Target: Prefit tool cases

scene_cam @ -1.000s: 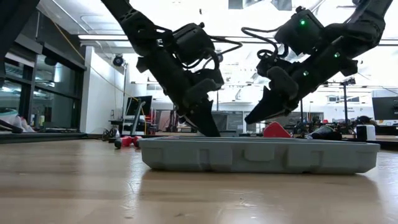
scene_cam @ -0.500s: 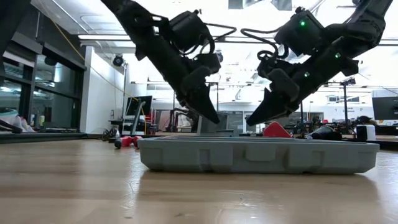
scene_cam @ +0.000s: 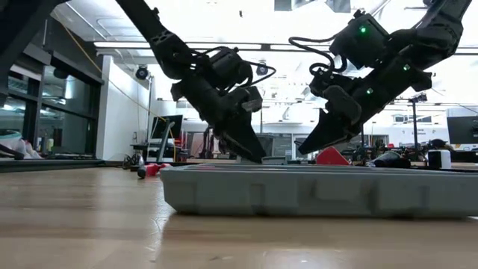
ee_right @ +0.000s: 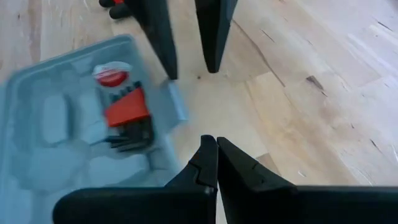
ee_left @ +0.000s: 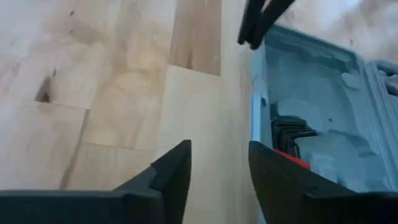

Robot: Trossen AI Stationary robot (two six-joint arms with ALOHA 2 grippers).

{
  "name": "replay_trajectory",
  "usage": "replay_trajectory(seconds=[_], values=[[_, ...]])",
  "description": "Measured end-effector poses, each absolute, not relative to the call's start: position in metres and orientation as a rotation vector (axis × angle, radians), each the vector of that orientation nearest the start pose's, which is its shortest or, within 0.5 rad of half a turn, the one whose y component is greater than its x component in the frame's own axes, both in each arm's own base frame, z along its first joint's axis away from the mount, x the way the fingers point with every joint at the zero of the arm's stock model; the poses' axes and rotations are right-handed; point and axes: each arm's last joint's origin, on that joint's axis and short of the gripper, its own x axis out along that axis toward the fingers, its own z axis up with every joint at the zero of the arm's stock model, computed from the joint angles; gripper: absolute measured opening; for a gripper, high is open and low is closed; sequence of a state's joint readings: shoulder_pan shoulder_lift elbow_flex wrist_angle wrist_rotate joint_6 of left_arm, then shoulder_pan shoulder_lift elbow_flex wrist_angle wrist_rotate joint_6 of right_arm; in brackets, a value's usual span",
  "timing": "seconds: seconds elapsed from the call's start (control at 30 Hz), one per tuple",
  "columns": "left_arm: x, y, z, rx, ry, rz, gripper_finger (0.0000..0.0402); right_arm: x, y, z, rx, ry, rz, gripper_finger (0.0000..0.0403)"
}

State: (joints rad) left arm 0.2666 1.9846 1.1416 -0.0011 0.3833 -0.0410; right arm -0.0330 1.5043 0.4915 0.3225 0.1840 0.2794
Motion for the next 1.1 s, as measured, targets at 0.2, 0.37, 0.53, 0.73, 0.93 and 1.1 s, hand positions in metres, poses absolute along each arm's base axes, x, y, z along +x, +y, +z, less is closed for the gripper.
replay_trajectory(seconds=[0.2, 0.37, 0.53, 0.73, 0.93, 1.1], values=[[0.380, 0.096, 0.137, -0.316, 0.848, 0.008, 0.0172, 0.256, -0.014, 0.128, 0.205, 0.672, -0.306, 0.0000], [0.368, 0.090, 0.153, -0.319, 0.908, 0.130, 0.0172, 0.253, -0.014, 0.126, 0.197, 0.708, -0.320, 0.0000], [0.339, 0.064, 0.165, -0.297, 0.875, 0.283, 0.0172, 0.241, -0.013, 0.114, 0.201, 0.712, -0.362, 0.0000], [0.279, 0.030, 0.180, -0.455, 0.716, 0.624, 0.0172, 0.214, -0.008, 0.102, 0.261, 0.555, -0.352, 0.0000], [0.244, 0.012, 0.176, -0.771, 0.551, 0.896, 0.0172, 0.192, -0.011, 0.103, 0.284, 0.443, -0.436, 0.0000], [0.246, 0.006, 0.157, -0.878, 0.620, 0.945, 0.0172, 0.187, -0.011, 0.109, 0.276, 0.406, -0.452, 0.0000]])
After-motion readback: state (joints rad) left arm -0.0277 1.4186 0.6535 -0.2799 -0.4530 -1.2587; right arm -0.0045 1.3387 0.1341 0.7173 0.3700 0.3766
